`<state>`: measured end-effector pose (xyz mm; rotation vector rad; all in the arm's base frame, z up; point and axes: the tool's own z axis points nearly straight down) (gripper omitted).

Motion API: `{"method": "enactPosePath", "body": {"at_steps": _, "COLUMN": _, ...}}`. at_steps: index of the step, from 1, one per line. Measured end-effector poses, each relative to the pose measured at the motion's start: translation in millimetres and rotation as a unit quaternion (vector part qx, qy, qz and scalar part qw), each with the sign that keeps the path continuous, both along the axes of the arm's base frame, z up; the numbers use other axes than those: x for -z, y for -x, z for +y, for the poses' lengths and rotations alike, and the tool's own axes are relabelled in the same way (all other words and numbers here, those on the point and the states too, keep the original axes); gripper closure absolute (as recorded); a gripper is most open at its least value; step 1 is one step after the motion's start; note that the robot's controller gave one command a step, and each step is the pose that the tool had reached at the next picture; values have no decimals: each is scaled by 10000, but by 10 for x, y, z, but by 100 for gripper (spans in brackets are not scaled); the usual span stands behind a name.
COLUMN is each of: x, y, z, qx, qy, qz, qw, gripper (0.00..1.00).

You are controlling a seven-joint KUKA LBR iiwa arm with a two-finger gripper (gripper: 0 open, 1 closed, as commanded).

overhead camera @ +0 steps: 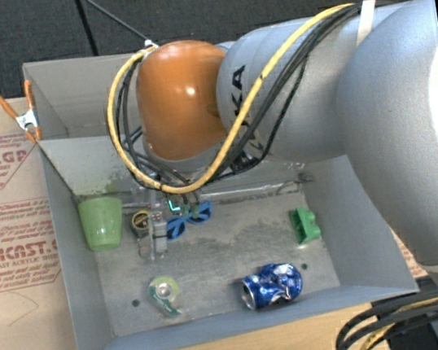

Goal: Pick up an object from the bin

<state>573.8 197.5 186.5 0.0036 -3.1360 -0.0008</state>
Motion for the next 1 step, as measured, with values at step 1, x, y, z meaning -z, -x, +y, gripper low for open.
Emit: {"method": "enactPosePath", "body": {"at_steps": 1, "x": 1217, "y": -156, "z": -640, "qx": 474, "qy": 17, "qz": -2, "qw": 9989, "gripper": 0}}
